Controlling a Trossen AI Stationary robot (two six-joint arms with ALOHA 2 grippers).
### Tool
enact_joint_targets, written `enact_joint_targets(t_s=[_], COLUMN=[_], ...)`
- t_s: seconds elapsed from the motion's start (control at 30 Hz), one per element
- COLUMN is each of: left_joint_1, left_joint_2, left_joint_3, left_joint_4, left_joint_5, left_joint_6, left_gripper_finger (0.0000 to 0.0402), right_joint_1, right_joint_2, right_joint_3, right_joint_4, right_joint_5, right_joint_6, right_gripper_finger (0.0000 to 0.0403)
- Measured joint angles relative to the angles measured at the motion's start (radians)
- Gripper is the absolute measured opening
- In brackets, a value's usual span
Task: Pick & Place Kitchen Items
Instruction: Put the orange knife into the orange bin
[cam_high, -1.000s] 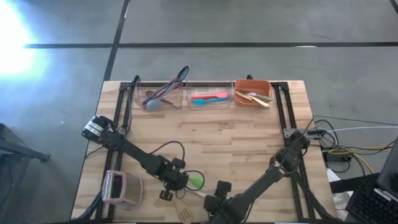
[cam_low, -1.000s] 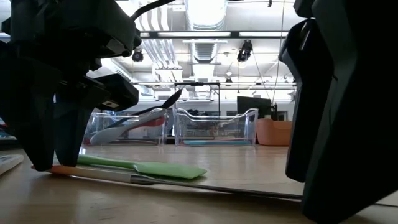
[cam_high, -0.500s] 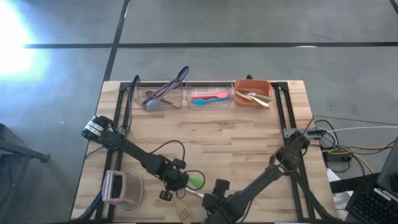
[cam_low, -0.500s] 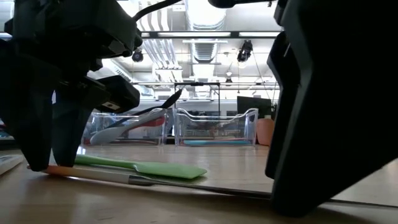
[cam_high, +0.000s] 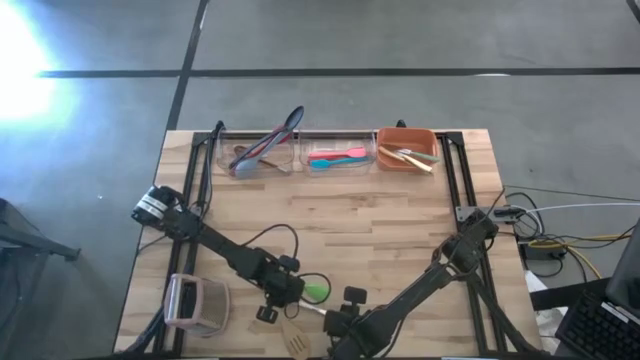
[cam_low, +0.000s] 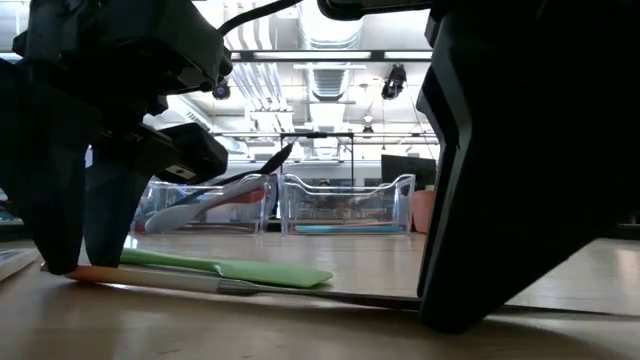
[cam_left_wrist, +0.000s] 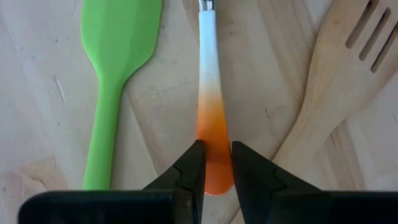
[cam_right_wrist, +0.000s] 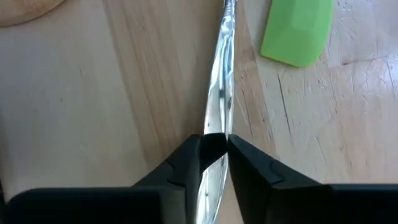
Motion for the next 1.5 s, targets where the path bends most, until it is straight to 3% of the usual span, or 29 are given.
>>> enact_joint_targets(t_s=[0.2, 0.63, 0.83, 1.13, 1.37, 1.5], left_joint_1=[0.002, 0.007, 0.011, 0.011, 0.012, 0.013], left_joint_2=[0.000, 0.000, 0.000, 0.000, -0.002, -0.007], left_joint_3=[0.000, 0.001, 0.000, 0.000, 0.000, 0.000], left_joint_4=[0.022, 0.069, 0.078, 0.082, 0.082, 0.082], left_joint_5=[0.078, 0.235, 0.248, 0.247, 0.245, 0.243], left_joint_6=[0.008, 0.030, 0.031, 0.035, 0.035, 0.036], left_gripper_finger=[0.0073, 0.0072, 0.0072, 0.0067, 0.0062, 0.0062], right_joint_1=[-0.005, -0.017, -0.026, -0.035, -0.037, -0.042], right_joint_2=[0.000, 0.000, 0.000, -0.001, 0.001, 0.005], right_joint_3=[-0.002, -0.004, -0.004, -0.004, 0.032, 0.058], right_joint_4=[-0.001, 0.001, 0.000, 0.011, -0.017, -0.042], right_joint_5=[-0.003, -0.005, -0.011, -0.056, -0.056, -0.059], right_joint_6=[-0.010, -0.035, -0.038, -0.062, -0.052, -0.050], right_gripper_finger=[0.0048, 0.0056, 0.0063, 0.0009, 0.0012, 0.0037])
